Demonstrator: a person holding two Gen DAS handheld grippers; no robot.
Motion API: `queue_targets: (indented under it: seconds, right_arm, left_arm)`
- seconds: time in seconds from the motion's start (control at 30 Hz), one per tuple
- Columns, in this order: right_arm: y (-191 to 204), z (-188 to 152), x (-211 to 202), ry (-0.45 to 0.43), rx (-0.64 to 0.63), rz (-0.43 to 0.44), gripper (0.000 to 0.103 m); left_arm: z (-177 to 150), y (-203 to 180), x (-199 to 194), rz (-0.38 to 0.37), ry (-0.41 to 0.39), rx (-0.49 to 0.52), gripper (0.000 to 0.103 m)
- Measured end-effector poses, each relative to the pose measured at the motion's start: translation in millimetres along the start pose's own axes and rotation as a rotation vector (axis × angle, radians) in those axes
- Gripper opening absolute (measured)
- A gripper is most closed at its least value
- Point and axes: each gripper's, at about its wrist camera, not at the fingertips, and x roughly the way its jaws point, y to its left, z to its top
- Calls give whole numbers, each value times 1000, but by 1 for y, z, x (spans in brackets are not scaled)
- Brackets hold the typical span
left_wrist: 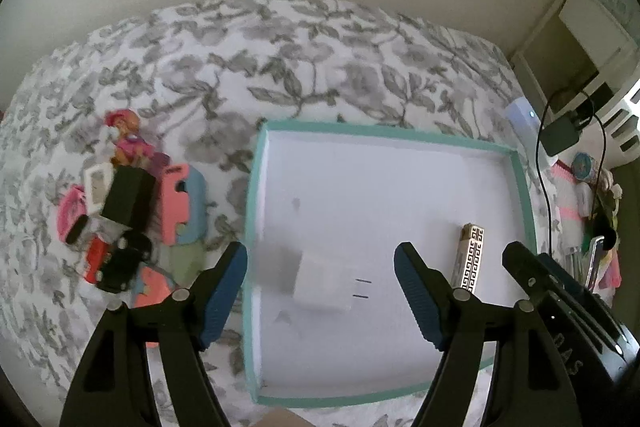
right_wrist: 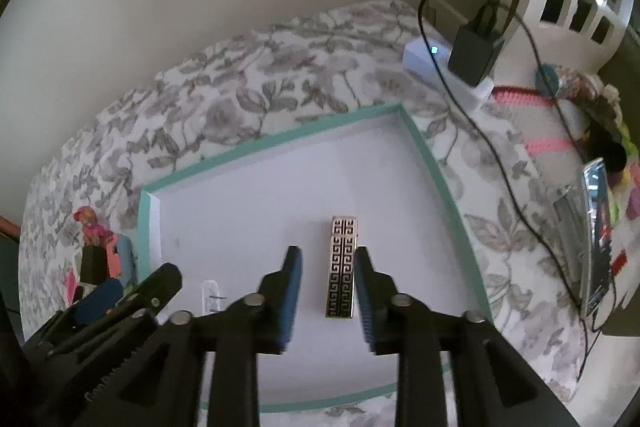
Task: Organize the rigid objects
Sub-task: 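Open both grippers to drop the adapter and bar into the tray, then move both tools back to the item cluster on the bed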
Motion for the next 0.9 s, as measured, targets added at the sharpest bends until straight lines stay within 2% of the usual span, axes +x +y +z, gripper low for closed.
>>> queue_targets:
  seconds: [0.13,0.3,0.4,0.47,0.53,0.63,0.77,0.9]
  right_arm:
    - [2,2,-7,-39,-7,9,67]
    - [6,2,-7,-54,-6,43,82]
    - [9,1,-7,-64,-17,40,86]
    - [10,1,-8,-70,-18,45,89]
    - [11,1,-8,-76,-21,45,94]
    - [15,0,-6,-81,-36,38,99]
    - [25,-2,-2,-75,-58,69,100]
    - [43,-6,-2,-83,-99,103,102]
  left_arm:
    - [3,12,-13,32,-30,-21,88]
    - [3,31,-21,21,-50,-76,88]
    - [3,42,-24,19,-60,-112,90]
    - [4,51,-26,12,-66,-139,96]
    - [4,63,-30,-2,-80,-162,96]
    - [4,84,-39,22,-108,-202,96]
    - [3,116,-51,53,-145,-260,96]
    - [-1,156,-62,50,-186,-352,96]
